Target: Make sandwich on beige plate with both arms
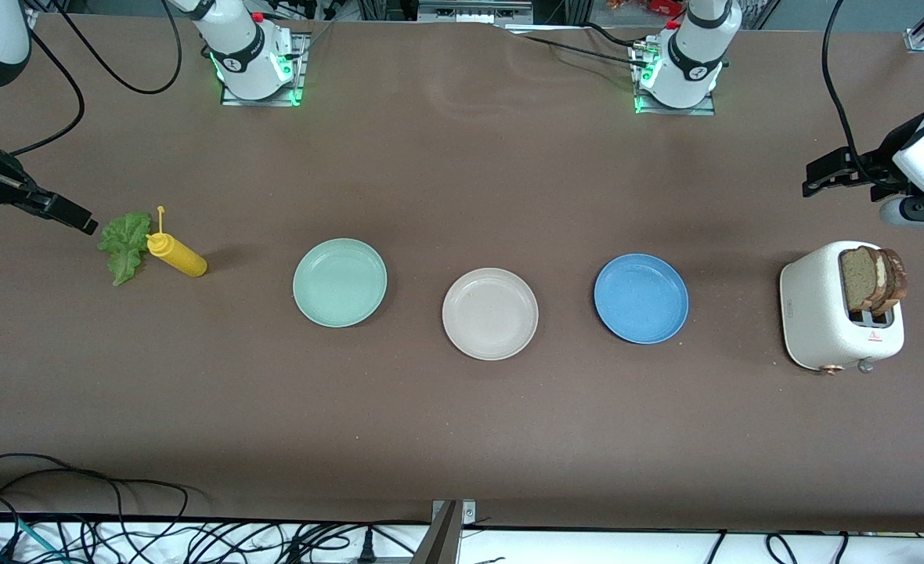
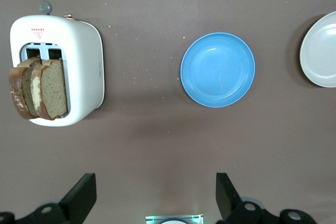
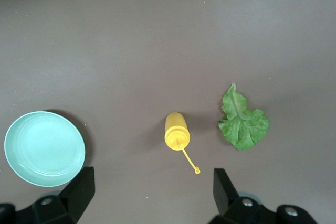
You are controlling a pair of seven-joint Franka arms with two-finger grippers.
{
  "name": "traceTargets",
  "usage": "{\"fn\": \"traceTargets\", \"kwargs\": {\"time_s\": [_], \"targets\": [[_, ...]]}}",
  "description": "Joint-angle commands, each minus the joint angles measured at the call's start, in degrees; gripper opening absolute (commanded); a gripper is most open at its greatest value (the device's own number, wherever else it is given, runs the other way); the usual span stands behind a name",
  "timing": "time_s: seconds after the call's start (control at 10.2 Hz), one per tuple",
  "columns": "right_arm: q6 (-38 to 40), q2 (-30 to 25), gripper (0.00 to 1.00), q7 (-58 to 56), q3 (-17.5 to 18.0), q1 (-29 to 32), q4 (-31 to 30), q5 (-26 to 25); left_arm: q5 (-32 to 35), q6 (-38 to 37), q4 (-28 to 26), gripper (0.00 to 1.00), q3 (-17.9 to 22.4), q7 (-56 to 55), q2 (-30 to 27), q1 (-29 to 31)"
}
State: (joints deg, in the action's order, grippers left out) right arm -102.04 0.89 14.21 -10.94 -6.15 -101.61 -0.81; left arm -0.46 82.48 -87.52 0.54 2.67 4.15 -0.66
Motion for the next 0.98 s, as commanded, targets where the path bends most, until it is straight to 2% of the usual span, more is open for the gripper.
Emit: {"fn": "traceTargets", "kwargs": {"time_s": [0.0, 0.88], "targets": [[0.9, -0.8, 1.00, 0.6, 0.0, 0.1, 0.2, 0.2, -1.6, -0.2, 1.5, 1.00, 0.1, 0.0, 0.8, -0.1], [0.9, -0.2, 1.00, 0.6, 0.1, 0.0, 0.2, 0.2, -1.6, -0.2, 1.5, 1.00, -0.3, -0.1, 0.9, -0.5]]}}
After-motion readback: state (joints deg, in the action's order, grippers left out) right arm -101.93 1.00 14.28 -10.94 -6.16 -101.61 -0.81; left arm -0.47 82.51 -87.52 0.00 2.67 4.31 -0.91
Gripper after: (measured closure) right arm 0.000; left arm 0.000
